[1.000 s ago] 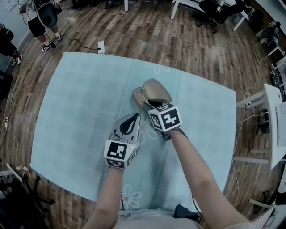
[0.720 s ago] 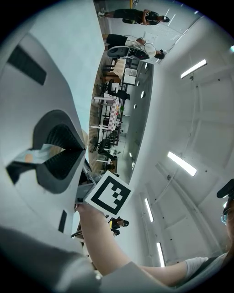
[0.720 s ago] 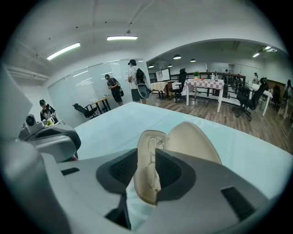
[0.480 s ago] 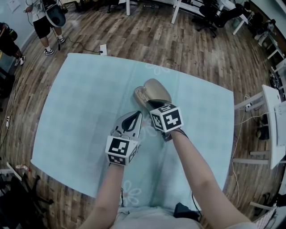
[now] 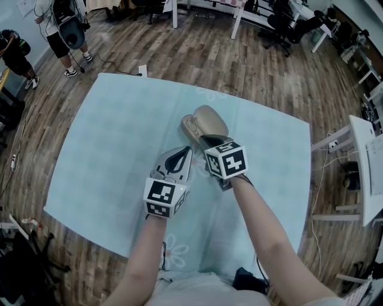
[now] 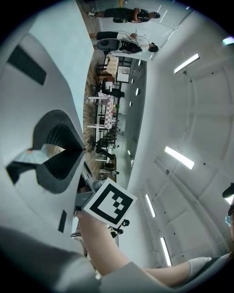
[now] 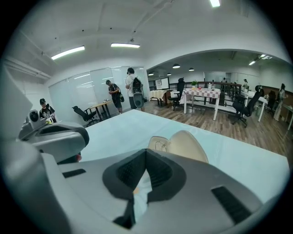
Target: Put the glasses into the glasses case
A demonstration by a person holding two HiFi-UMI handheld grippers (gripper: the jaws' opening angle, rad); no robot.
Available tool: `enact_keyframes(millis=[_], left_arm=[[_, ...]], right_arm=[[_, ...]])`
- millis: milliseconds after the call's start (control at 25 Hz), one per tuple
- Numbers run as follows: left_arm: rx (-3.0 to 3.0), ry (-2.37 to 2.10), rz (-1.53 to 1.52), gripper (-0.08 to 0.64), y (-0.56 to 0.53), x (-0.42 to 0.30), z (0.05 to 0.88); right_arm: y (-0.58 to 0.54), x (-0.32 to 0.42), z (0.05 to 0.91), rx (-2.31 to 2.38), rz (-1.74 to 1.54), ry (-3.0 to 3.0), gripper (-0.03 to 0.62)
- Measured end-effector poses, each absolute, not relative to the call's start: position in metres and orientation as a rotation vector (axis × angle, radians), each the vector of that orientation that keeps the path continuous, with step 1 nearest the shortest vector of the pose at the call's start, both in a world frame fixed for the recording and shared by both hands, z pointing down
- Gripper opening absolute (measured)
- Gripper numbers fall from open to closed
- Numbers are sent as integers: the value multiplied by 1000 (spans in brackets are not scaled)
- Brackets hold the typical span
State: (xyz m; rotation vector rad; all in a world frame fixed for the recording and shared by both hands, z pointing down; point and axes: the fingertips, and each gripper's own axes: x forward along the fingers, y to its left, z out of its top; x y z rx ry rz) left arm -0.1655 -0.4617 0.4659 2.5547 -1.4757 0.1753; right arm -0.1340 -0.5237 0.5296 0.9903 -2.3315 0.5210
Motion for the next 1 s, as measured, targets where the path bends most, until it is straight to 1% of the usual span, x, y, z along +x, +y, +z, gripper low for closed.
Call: enact_keyframes(millis=[1000], left_arm=[[2637,-1521,165,8,-405,-143,411]], right_arm=[[-450,-105,450,1129,433,-2472,5]])
